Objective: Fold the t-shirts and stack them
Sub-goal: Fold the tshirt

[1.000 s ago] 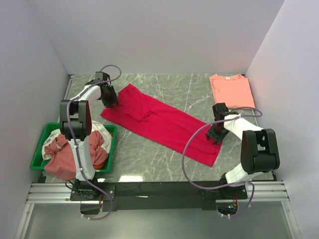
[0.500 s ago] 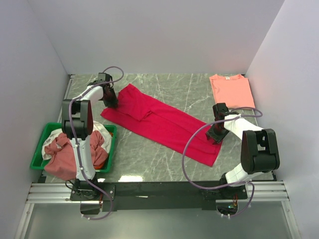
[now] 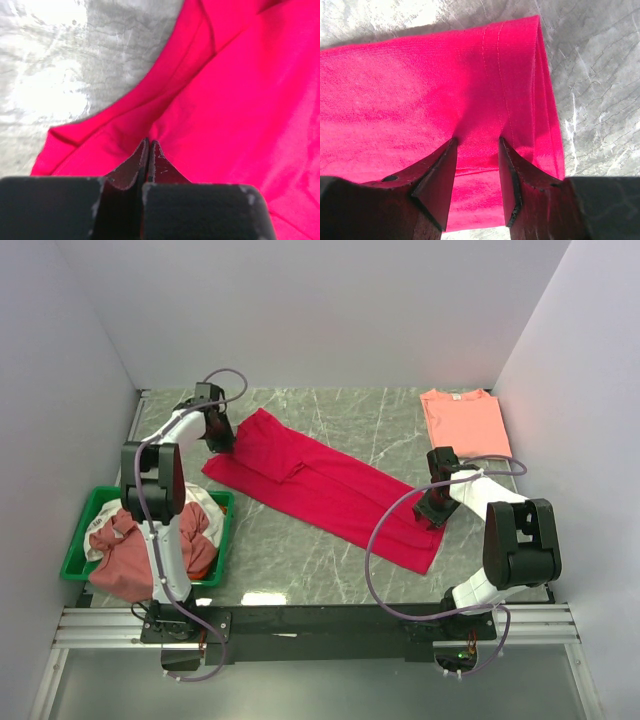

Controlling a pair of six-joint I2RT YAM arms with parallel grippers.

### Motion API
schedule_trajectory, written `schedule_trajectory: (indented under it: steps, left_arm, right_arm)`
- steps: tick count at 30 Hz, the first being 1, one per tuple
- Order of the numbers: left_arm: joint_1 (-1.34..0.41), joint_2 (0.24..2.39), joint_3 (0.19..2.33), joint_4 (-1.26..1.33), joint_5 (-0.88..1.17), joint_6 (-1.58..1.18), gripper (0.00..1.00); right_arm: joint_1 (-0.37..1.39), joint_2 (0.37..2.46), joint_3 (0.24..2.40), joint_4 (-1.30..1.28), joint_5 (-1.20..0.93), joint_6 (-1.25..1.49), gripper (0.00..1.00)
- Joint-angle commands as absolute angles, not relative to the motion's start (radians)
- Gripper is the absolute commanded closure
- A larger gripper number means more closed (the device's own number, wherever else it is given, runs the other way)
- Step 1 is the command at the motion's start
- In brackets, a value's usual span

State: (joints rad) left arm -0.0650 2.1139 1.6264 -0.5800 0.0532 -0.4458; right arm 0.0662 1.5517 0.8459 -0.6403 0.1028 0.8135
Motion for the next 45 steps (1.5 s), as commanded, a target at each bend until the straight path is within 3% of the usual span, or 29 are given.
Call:
schedule_trajectory:
  steps: [1, 33, 40, 45]
  left_arm:
    - [-0.067, 2.005, 1.637, -0.587, 0.029, -0.437, 1.00]
    - [-0.067, 1.809, 1.312, -0.555, 0.038, -0.482, 0.99]
    - [-0.067, 1.810, 1.344, -0.551, 0.041, -0.466, 0.68]
    - [-0.112, 1.769, 1.376, -0.532, 0.003, -0.446, 0.59]
  right_arm:
    - [0.052, 1.574, 0.810, -0.603, 0.121, 0.815, 0.54]
    - [0.054, 1.552, 0.790, -0.601, 0.118, 0.805, 0.54]
    - [0.052, 1.540, 0.784, -0.600, 0.117, 0.801, 0.55]
    - [0.055, 1.525, 0.770, -0.597, 0.115, 0.801, 0.54]
